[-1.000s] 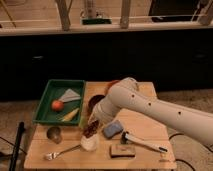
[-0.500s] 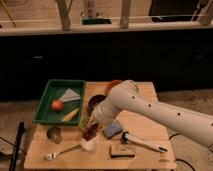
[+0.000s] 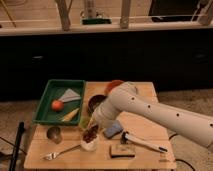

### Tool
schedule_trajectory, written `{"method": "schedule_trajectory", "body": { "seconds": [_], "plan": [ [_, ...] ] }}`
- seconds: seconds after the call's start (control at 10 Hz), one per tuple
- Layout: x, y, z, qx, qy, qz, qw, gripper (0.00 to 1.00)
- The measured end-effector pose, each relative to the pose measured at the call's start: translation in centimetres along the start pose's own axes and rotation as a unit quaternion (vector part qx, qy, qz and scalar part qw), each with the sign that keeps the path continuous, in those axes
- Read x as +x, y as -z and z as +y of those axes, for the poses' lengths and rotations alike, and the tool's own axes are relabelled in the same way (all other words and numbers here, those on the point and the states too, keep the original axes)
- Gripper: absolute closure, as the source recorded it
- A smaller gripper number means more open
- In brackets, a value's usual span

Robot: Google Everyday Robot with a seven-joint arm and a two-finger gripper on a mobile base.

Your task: Place grapes in paper cup

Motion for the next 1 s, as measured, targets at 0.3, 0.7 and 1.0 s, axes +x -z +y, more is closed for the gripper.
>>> {"method": "schedule_trajectory", "body": {
  "seconds": [0.3,0.7,1.0],
  "plan": [
    [-0.5,-0.7,0.1,-0.022,-0.003,0.001,0.9998,1.00],
    [-1.2,-1.3,0.3,-0.043,-0.003,0.003,0.9991,1.00],
    [-1.4,-1.3,0.4,-0.055,-0.004,0.005,0.9985,0.92]
  ]
}}
